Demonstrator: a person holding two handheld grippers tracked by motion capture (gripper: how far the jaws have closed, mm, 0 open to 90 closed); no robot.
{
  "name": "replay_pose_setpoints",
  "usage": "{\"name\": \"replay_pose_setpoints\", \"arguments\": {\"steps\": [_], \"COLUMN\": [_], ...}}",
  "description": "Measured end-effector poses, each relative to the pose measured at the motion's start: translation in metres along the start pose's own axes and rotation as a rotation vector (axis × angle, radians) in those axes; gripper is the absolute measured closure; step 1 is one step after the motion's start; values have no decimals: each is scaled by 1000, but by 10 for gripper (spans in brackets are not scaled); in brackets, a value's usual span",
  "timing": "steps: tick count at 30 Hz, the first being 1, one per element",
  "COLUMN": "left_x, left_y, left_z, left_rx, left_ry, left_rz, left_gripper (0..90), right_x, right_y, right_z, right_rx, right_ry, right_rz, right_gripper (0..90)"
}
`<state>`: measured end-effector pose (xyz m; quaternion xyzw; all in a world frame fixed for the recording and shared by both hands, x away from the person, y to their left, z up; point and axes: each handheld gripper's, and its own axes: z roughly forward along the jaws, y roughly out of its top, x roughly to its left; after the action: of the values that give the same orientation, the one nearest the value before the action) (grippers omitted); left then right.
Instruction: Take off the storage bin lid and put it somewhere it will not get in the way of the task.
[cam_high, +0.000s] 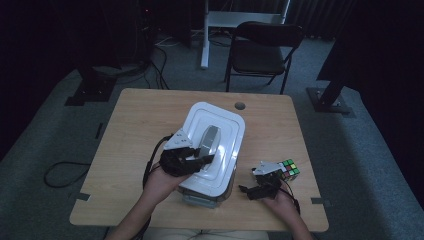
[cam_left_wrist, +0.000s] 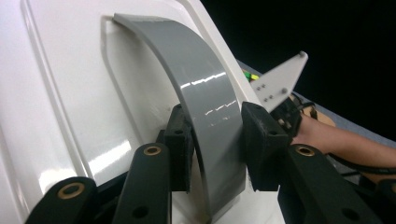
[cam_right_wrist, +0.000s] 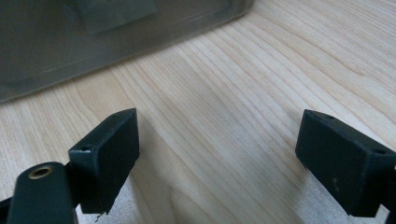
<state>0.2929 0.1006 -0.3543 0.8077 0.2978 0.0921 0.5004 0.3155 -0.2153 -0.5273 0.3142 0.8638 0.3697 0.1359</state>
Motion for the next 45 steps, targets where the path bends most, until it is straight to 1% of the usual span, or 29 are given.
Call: {"name": "replay_pose_setpoints", "arguments": {"steps": [5, 7, 9, 12, 14, 15, 17, 19, 20, 21, 26, 30, 33, 36, 38, 40, 41, 42, 45], "left_x": [11, 16, 19, 25, 27, 33, 38, 42, 42, 44, 50, 59, 67, 78, 83, 89, 92, 96, 103], "left_y": [-1, -2, -2, -4, -4, -7, -9, -11, -11, -14, -20, -26, -32, -40, -45, -51, -54, -58, -68], "left_z": [-11, -18, -22, -33, -35, -44, -49, -55, -55, -58, -73, -88, -96, -100, -101, -99, -98, -97, -90], "left_rx": [-23, -40, -49, -64, -69, -83, -87, -90, -90, -95, -97, -111, -117, -123, -127, -123, -126, -125, -117], "left_ry": [13, 7, 14, 36, 38, 50, 53, 68, 68, 76, 105, 139, 163, 178, 188, 197, 189, 185, 172], "left_rz": [-26, -45, -50, -58, -61, -74, -84, -90, -90, -98, -107, -128, -140, -162, -159, -175, -181, -202, -228], "left_gripper": [683, 684, 686, 687, 687, 687, 689, 690, 691, 691, 691, 692, 691, 691, 691, 693, 694, 695, 695], "right_x": [0, 0, 0, 0, 0, 0, 0, 0, 0, 0, 0, 0, 0, 0, 0, 0, 0, 0, 0], "right_y": [0, 0, 0, 0, 0, 0, 0, 0, 0, 0, 0, 0, 0, 0, 0, 0, 0, 0, 0], "right_z": [0, 0, 0, 0, 0, 0, 0, 0, 0, 0, 0, 0, 0, 0, 0, 0, 0, 0, 0], "right_rx": [0, 0, 0, -1, 0, -1, 0, 0, 0, 0, 0, -1, 0, 0, 0, 0, 1, 1, 0], "right_ry": [0, 0, 1, 1, 1, 1, 1, 0, 0, 1, 1, 0, 1, 0, 0, -2, -2, -2, -3], "right_rz": [0, 0, 0, 1, 1, 1, 0, 0, 0, 0, 0, -1, 1, 0, 2, 6, 8, 7, 3], "right_gripper": [132, 132, 132, 132, 131, 131, 132, 131, 131, 132, 131, 131, 131, 132, 132, 131, 132, 131, 131]}}
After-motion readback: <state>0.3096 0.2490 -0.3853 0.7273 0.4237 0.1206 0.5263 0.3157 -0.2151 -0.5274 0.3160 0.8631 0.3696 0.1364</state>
